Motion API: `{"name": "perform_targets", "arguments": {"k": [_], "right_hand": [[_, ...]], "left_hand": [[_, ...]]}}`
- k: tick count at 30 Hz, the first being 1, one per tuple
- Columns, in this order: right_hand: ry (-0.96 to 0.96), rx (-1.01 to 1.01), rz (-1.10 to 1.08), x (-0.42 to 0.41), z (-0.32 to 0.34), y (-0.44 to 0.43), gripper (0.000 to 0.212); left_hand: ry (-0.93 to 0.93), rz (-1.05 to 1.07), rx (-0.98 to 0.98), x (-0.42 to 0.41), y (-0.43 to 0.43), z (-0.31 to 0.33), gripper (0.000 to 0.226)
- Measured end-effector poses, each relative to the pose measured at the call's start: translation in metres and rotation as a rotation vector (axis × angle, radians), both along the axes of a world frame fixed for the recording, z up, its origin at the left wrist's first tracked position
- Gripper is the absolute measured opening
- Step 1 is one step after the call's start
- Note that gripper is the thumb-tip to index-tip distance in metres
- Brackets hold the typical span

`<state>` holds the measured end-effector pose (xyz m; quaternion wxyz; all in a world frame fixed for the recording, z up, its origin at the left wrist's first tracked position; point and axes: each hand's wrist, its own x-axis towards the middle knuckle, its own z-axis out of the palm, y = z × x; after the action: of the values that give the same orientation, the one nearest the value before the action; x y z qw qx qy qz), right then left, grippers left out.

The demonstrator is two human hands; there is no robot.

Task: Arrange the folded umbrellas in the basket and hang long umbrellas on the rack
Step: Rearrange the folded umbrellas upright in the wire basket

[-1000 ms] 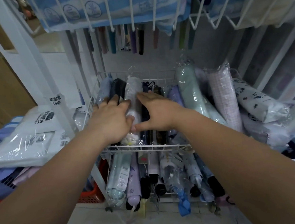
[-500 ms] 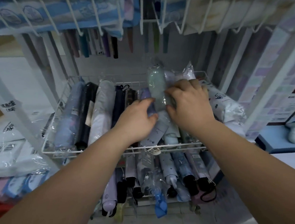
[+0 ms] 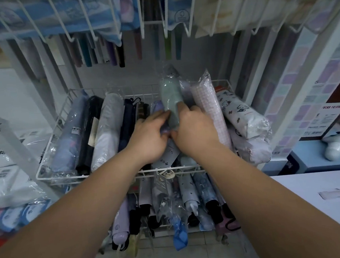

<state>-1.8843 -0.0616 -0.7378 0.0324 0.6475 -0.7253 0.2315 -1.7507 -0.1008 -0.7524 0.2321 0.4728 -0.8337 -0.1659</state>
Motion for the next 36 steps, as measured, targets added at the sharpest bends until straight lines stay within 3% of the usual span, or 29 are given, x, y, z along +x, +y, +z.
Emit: {"name": "perform_targets", "arguments": {"k": [6, 14, 24, 28, 32, 36], "right_hand": [[-0.012, -0.021, -0.026, 0.010, -0.001, -0.001, 0.049], [-0.223, -0.165, 0.049, 0.003, 0.000, 0.001, 0.063], [-0.357, -0.298, 0.112, 0.009, 0.038, 0.004, 0.065], [-0.531, -0.248, 0.166, 0.023, 0.051, -0.002, 0.064], [-0.659, -0.110, 0.199, 0.045, 0.036, -0.010, 0.062], [-0.645, 0.020, 0.220, 0.062, 0.016, -0.021, 0.047]], "left_hand": [[0.083, -0.032, 0.113, 0.010, -0.003, -0.005, 0.068], [0.154, -0.039, 0.106, 0.012, 0.003, 0.001, 0.067], [0.587, -0.107, 0.107, 0.012, 0.012, 0.020, 0.057], [0.688, -0.112, 0.131, 0.026, 0.008, 0.033, 0.055], [0.625, -0.087, 0.154, 0.055, -0.002, 0.023, 0.053], [0.393, 0.016, 0.146, 0.073, -0.009, 0.017, 0.053]]}}
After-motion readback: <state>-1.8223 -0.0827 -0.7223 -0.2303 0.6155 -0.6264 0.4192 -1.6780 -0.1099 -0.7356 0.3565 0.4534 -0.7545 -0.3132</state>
